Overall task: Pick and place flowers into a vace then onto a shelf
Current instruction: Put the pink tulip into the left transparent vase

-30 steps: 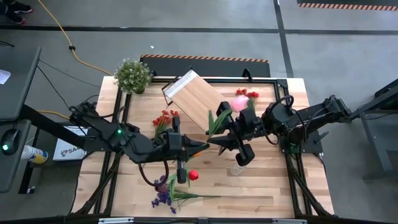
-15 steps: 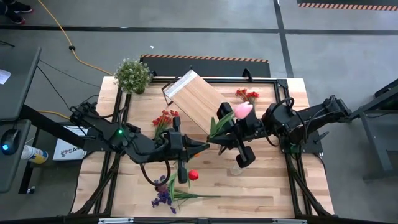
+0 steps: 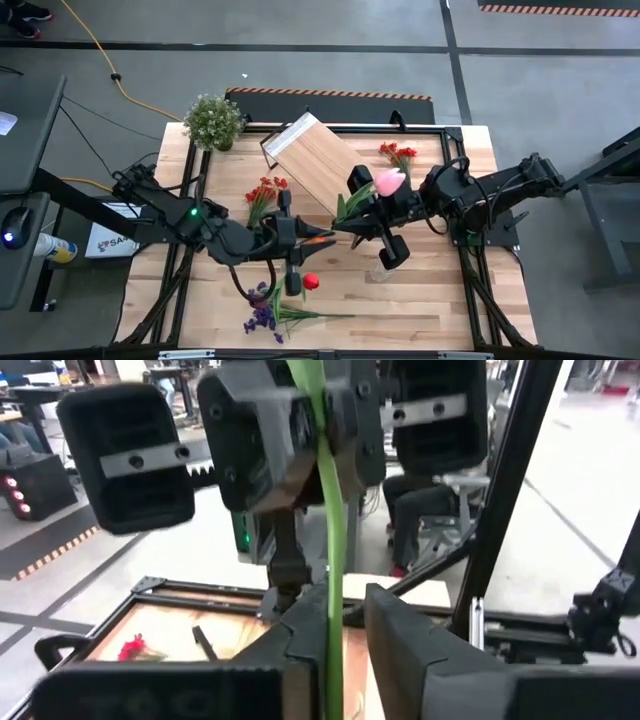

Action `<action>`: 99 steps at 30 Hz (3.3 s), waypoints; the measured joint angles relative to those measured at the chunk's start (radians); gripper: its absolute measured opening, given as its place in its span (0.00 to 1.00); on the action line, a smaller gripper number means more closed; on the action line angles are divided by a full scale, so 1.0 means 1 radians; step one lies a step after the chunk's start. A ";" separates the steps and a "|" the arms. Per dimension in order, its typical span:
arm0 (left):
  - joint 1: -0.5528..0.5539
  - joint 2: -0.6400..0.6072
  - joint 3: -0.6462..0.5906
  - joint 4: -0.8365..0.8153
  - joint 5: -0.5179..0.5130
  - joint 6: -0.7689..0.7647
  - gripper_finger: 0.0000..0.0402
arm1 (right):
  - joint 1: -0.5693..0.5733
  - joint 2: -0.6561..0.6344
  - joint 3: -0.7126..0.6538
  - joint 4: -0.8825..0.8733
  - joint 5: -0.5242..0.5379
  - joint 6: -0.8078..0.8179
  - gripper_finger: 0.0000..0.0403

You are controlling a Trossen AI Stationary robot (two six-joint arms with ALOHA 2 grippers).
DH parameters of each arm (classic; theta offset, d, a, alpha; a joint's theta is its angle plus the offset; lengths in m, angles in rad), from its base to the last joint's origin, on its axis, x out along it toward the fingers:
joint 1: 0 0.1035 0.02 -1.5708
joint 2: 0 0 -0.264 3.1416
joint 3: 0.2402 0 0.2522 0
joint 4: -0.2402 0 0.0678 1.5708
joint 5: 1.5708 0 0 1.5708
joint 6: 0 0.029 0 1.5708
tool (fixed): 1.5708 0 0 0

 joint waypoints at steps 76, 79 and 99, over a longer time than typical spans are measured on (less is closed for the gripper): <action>-0.072 -0.153 0.000 -1.078 -0.042 -0.714 0.28 | 0.306 0.008 0.000 -0.268 0.171 -0.304 0.00; -0.072 -0.153 0.000 -1.078 -0.042 -0.714 0.27 | 0.318 0.029 0.000 -0.261 0.170 -0.331 0.00; -0.072 -0.152 0.000 -1.079 -0.040 -0.728 0.24 | 0.326 0.045 -0.013 -0.362 0.323 -0.244 0.00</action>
